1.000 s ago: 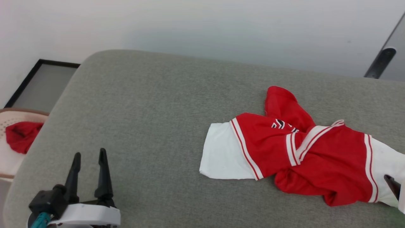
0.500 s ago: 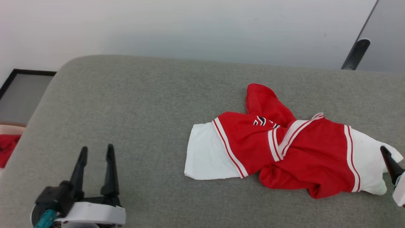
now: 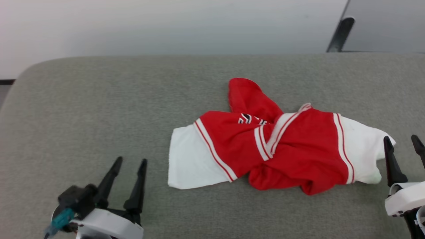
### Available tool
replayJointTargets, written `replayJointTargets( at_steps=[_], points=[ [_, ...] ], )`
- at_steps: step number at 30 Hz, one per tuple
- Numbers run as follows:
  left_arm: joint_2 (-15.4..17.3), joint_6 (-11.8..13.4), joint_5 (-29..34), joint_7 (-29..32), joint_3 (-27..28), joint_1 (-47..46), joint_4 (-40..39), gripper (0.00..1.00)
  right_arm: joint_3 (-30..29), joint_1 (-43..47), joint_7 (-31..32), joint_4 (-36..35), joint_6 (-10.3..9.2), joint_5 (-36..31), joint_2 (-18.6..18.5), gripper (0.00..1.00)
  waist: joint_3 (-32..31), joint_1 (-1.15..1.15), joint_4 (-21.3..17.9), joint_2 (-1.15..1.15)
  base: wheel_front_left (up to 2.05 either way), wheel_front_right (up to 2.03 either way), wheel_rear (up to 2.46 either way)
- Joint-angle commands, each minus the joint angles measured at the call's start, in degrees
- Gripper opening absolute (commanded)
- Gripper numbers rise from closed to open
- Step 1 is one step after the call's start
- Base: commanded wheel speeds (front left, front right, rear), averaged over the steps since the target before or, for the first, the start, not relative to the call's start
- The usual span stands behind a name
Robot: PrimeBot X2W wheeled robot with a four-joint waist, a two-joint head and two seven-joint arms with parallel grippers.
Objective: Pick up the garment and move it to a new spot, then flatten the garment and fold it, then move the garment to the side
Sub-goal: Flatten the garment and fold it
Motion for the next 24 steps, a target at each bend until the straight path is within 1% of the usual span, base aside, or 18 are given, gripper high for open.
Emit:
replayJointTargets(
  at_steps=[1,4,6,9,10,12,13,14,15,17,18,20,22,23,24],
  points=[
    [1.0,0.0,-0.9,0.9,-1.0,-0.9,-0.7,1.00,-0.4,0.0,-0.7,0.5,-0.06,-0.6,0.2,1.00,1.8,0.00,-2.3,0.00,0.00,0.00,0.00],
    [4.4,0.0,-4.8,7.5,-3.6,-1.8,-1.9,1.00,-0.2,-0.8,-2.1,2.1,-0.05,-0.4,1.6,1.00,3.1,0.00,-3.9,0.00,0.00,0.00,0.00],
    [5.4,0.0,-7.5,12.7,-4.3,-2.9,-2.4,1.00,-0.1,-1.3,-2.6,3.0,-0.05,-0.4,2.1,1.00,3.8,0.00,-4.7,0.00,0.00,0.00,0.00],
    [6.5,1.4,-12.1,23.0,-4.2,-5.0,-2.4,1.00,-0.2,-1.8,-3.2,4.2,-0.05,0.0,2.8,1.00,4.5,0.00,-5.7,0.00,0.00,0.00,0.00],
    [7.3,2.1,-12.8,26.6,-4.4,-6.0,-2.6,1.00,-0.1,-2.0,-3.4,4.5,-0.05,-0.2,2.9,1.00,4.7,0.00,-6.0,0.00,0.00,0.00,0.00],
    [7.3,4.0,-15.9,34.3,-4.5,-7.7,-2.3,1.00,0.1,-2.5,-3.8,4.9,-0.05,-0.1,3.0,1.00,5.0,0.00,-6.5,0.00,0.00,0.00,0.00],
    [7.9,5.0,-16.9,37.9,-4.6,-8.8,-2.5,1.00,0.4,-2.8,-3.9,5.1,-0.05,0.0,3.1,1.00,5.2,0.00,-6.8,0.00,0.00,0.00,0.00],
    [7.9,6.5,-18.5,41.5,-4.4,-9.7,-2.2,1.00,0.5,-3.0,-4.1,5.2,-0.05,-0.1,3.0,1.00,5.3,0.00,-7.1,0.00,0.00,0.00,0.00],
    [8.7,7.7,-19.0,45.2,-4.7,-10.6,-2.0,1.00,0.8,-3.2,-4.2,5.3,-0.05,0.0,3.2,1.00,5.4,0.00,-7.5,0.00,0.00,0.00,0.00],
    [8.6,11.2,-21.3,51.8,-4.5,-12.5,-1.2,1.00,1.0,-3.7,-4.5,5.3,-0.05,0.1,3.3,1.00,5.8,0.00,-8.0,0.00,0.00,0.00,0.00],
    [9.0,12.4,-21.5,54.9,-5.0,-13.4,-0.9,1.00,1.1,-3.9,-4.7,5.2,-0.05,0.1,3.4,1.00,5.9,0.00,-8.3,0.00,0.00,0.00,0.00],
    [9.9,15.9,-22.2,60.2,-4.9,-15.0,0.3,1.00,1.5,-4.1,-5.0,5.1,-0.05,0.2,3.7,1.00,6.1,0.00,-9.0,0.00,0.00,0.00,0.00],
    [10.6,18.2,-21.8,64.0,-5.5,-16.7,1.3,1.00,1.6,-4.4,-5.3,4.8,-0.05,0.3,3.8,1.00,6.3,0.00,-9.5,0.00,0.00,0.00,0.00],
    [10.6,19.5,-21.8,65.8,-5.8,-17.2,2.2,1.00,1.7,-4.5,-5.5,4.8,-0.06,0.4,3.9,1.00,6.3,0.00,-9.8,0.00,0.00,0.00,0.00],
    [10.3,20.1,-22.3,67.2,-6.1,-17.6,2.8,1.00,1.7,-4.5,-5.6,4.7,-0.05,0.5,4.1,1.00,6.4,0.00,-10.0,0.00,0.00,0.00,0.00]
  ],
)
